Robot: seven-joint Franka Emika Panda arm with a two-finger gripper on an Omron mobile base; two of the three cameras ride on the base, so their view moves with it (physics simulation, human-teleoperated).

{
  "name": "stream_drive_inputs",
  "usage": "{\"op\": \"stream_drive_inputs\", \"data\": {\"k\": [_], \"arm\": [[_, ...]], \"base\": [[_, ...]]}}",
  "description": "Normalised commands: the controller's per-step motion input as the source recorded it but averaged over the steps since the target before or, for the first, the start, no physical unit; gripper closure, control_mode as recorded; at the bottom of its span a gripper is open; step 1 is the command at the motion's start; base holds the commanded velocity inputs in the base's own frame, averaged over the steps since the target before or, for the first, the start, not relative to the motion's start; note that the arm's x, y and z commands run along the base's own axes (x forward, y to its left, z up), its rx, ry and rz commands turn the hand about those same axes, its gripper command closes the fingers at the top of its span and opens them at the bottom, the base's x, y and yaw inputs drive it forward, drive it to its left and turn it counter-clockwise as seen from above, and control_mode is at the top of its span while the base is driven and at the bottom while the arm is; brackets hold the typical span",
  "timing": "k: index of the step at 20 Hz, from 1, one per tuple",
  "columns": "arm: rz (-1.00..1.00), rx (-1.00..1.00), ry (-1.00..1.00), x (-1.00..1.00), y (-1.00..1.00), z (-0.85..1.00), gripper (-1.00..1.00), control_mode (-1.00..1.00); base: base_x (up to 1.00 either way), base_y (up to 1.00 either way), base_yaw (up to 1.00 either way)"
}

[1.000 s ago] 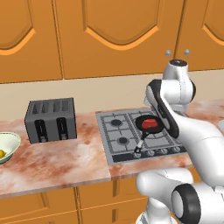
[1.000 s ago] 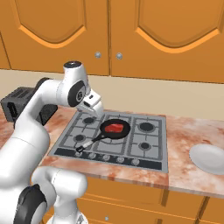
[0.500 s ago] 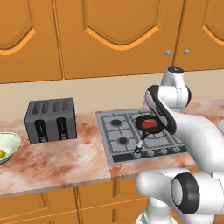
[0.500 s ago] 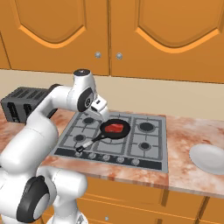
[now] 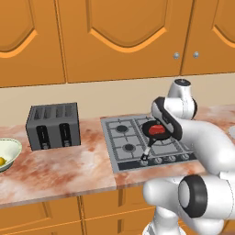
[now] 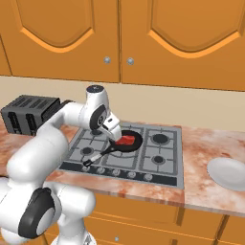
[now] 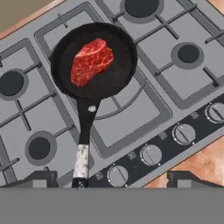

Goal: Place the steak on the plate and place the lemon on the same plate.

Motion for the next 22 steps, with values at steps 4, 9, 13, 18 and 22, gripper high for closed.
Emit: {"op": "stream_drive_inputs", "data": {"k": [4,9,13,18,22], "arm": [[-0.13,0.11,0.00,0.29,-0.09,-0.24,-1.00,-1.00],[-0.13,0.08,0.00,0.28,-0.03,-0.27,-1.00,-1.00],[-0.09,0.03,0.00,0.31,0.00,-0.27,-1.00,-1.00],[-0.04,0.00,0.00,0.36,-0.03,-0.23,-1.00,-1.00],[0.00,0.00,0.00,0.37,-0.01,-0.23,-1.00,-1.00]], "base": [[0.00,0.00,0.00],[0.00,0.00,0.00],[0.00,0.00,0.00],[0.00,0.00,0.00],[0.00,0.00,0.00]]}}
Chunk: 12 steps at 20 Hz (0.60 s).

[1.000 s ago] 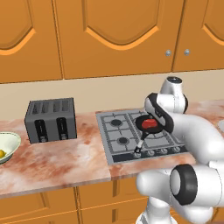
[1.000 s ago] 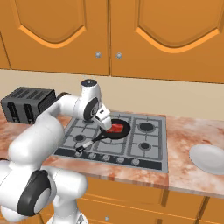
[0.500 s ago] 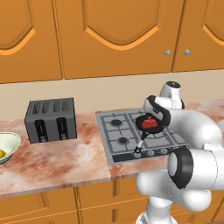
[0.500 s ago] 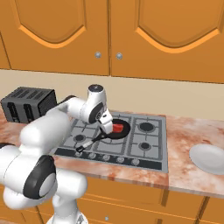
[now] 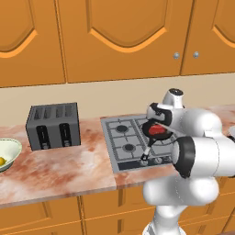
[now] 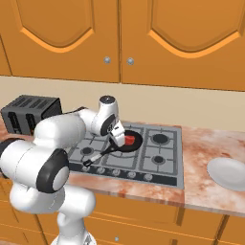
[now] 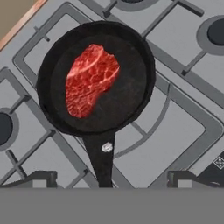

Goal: Place the steak on the plate and place the lemon on the same plate.

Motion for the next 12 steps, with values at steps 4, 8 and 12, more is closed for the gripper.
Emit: {"op": "stream_drive_inputs", "data": {"k": [4,8,12], "arm": [[0.00,0.00,0.01,0.34,-0.06,-0.23,-1.00,-1.00],[0.00,0.00,0.02,0.36,-0.10,-0.18,-1.00,-1.00],[0.00,0.01,0.03,0.26,-0.08,-0.24,-1.00,-1.00]], "base": [[0.00,0.00,0.00],[0.00,0.00,0.00],[0.00,0.00,0.00]]}}
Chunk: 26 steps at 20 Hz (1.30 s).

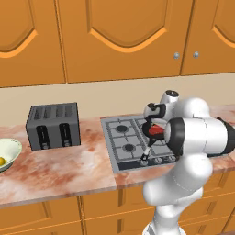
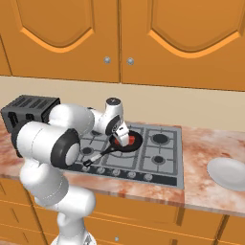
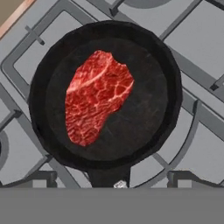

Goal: Place the steak on the plate and place the lemon on the same plate.

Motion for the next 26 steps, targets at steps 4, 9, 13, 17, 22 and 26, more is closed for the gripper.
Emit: {"op": "stream_drive_inputs", "data": {"k": [4,9,13,17,22,26], "arm": [[0.00,0.00,0.00,0.18,-0.02,-0.24,-1.00,-1.00],[0.00,0.01,0.00,0.25,0.00,-0.23,-1.00,-1.00],[0.00,0.00,0.00,0.31,0.00,-0.23,-1.00,-1.00],[0.00,0.00,0.01,0.32,0.00,-0.20,-1.00,-1.00],[0.00,0.00,0.01,0.24,0.00,-0.14,-1.00,-1.00],[0.00,0.00,0.00,0.17,0.00,-0.13,-1.00,-1.00]], "base": [[0.00,0.00,0.00],[0.00,0.00,0.00],[0.00,0.00,0.00],[0.00,0.00,0.00],[0.00,0.00,0.00],[0.00,0.00,0.00]]}}
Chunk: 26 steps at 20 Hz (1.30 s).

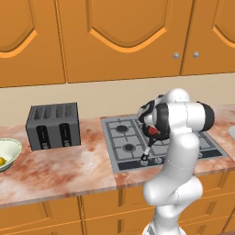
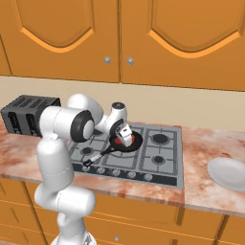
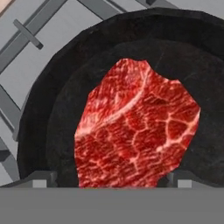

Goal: Place the steak on the plate and place the lemon on the same plate.

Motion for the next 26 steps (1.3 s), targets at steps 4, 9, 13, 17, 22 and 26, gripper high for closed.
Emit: {"op": "stream_drive_inputs", "data": {"k": [4,9,13,17,22,26], "arm": [[-0.01,0.00,0.00,0.05,0.00,-0.17,-1.00,-1.00],[-0.01,0.00,0.00,0.04,-0.03,-0.16,-1.00,-1.00],[0.00,0.00,0.01,0.04,-0.02,-0.19,1.00,-1.00],[0.00,0.01,0.05,-0.01,-0.07,-0.21,1.00,-1.00],[0.00,0.04,0.00,-0.12,-0.15,-0.06,1.00,-1.00],[0.00,0.04,0.00,-0.18,-0.13,0.00,1.00,-1.00]], "base": [[0.00,0.00,0.00],[0.00,0.00,0.00],[0.00,0.00,0.00],[0.00,0.00,0.00],[0.00,0.00,0.00],[0.00,0.00,0.00]]}}
